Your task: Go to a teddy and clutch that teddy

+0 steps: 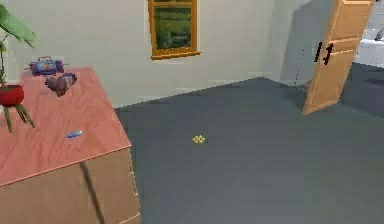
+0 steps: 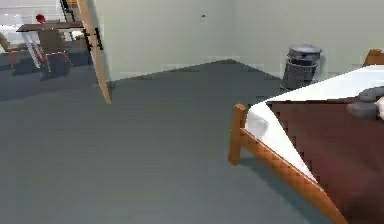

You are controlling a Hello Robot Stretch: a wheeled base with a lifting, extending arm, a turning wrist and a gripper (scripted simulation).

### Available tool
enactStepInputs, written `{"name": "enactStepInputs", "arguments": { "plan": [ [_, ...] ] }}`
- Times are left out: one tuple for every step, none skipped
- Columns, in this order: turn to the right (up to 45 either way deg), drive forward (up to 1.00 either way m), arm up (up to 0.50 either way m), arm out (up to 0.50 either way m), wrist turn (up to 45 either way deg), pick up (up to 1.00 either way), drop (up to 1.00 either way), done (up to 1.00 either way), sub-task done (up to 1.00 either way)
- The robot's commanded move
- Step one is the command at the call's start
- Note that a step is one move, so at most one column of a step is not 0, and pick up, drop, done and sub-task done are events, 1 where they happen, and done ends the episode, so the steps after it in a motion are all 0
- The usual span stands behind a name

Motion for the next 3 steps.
{"name": "enactStepInputs", "arguments": {
  "plan": [
    [45.0, 0.00, 0.00, 0.00, 0.0, 0.00, 0.00, 0.00, 0.00],
    [12.0, 0.00, 0.00, 0.00, 0.0, 0.00, 0.00, 0.00, 0.00],
    [0.0, 0.05, 0.00, 0.00, 0.0, 0.00, 0.00, 0.00, 0.00]
  ]
}}
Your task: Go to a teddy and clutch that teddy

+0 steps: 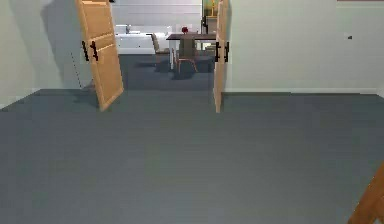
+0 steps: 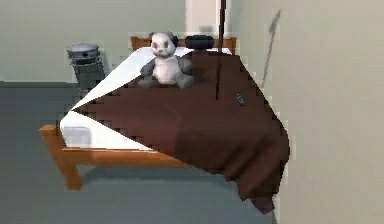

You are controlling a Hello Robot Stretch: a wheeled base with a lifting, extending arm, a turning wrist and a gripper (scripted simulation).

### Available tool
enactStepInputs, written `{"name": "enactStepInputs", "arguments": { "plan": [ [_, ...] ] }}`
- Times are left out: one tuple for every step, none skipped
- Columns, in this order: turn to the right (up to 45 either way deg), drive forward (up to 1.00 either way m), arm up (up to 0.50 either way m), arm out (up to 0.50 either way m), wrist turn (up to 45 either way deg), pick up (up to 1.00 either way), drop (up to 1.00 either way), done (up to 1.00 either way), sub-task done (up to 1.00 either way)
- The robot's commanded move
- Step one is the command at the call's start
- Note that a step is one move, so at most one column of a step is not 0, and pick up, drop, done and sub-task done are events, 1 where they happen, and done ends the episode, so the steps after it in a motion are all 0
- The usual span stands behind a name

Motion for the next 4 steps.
{"name": "enactStepInputs", "arguments": {
  "plan": [
    [45.0, 0.00, 0.00, 0.00, 0.0, 0.00, 0.00, 0.00, 0.00],
    [18.0, 0.00, 0.00, 0.00, 0.0, 0.00, 0.00, 0.00, 0.00],
    [0.0, 0.50, 0.00, 0.00, 0.0, 0.00, 0.00, 0.00, 0.00],
    [-45.0, 0.00, 0.00, 0.00, 0.0, 0.00, 0.00, 0.00, 0.00]
  ]
}}
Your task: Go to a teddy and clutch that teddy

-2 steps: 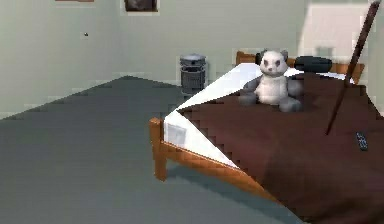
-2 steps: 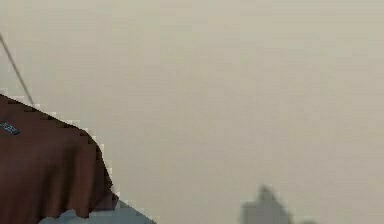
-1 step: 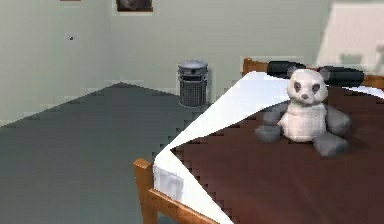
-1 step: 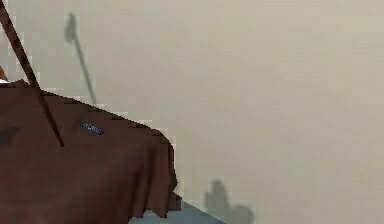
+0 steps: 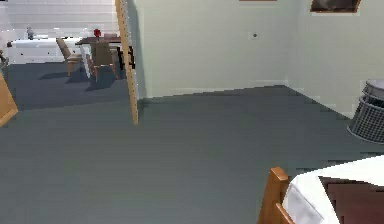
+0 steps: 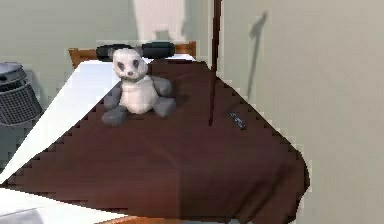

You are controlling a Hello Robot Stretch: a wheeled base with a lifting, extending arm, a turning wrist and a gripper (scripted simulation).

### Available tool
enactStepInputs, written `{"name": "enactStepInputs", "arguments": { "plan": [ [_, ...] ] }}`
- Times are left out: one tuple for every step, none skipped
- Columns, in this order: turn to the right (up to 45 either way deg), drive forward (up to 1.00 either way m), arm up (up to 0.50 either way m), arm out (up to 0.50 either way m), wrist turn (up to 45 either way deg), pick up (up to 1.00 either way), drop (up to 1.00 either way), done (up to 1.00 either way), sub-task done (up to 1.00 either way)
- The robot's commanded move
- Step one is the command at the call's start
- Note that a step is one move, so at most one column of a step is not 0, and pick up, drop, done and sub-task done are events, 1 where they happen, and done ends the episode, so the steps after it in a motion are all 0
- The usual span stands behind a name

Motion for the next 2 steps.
{"name": "enactStepInputs", "arguments": {
  "plan": [
    [-12.0, 0.00, 0.00, 0.00, 0.0, 0.00, 0.00, 0.00, 0.00],
    [45.0, 0.00, 0.00, 0.00, 0.0, 0.00, 0.00, 0.00, 0.00]
  ]
}}
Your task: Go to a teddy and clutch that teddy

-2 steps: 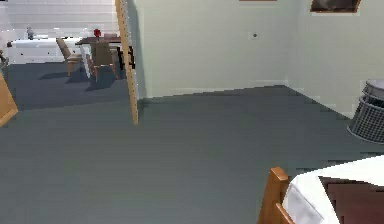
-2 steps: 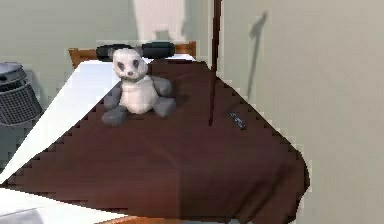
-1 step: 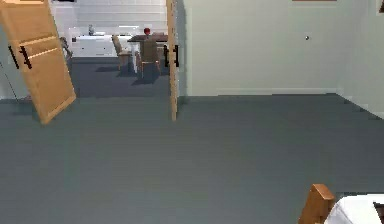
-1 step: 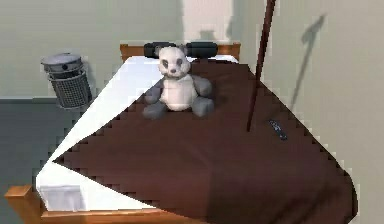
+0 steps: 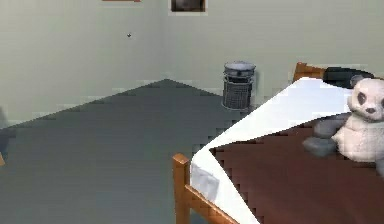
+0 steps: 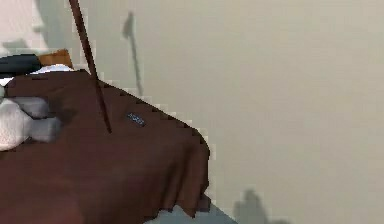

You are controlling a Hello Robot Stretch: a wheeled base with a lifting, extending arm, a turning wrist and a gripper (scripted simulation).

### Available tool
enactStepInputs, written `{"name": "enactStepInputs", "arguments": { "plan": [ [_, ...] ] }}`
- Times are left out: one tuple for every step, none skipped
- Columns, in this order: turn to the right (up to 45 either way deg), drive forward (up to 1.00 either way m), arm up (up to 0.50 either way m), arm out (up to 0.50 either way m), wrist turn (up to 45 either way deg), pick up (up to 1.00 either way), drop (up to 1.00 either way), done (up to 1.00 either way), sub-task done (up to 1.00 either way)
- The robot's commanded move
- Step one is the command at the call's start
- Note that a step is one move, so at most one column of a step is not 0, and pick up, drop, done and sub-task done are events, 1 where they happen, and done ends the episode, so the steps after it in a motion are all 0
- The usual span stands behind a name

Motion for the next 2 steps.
{"name": "enactStepInputs", "arguments": {
  "plan": [
    [45.0, 0.00, 0.00, 0.00, 0.0, 0.00, 0.00, 0.00, 0.00],
    [33.0, 0.00, 0.00, 0.00, 0.0, 0.00, 0.00, 0.00, 0.00]
  ]
}}
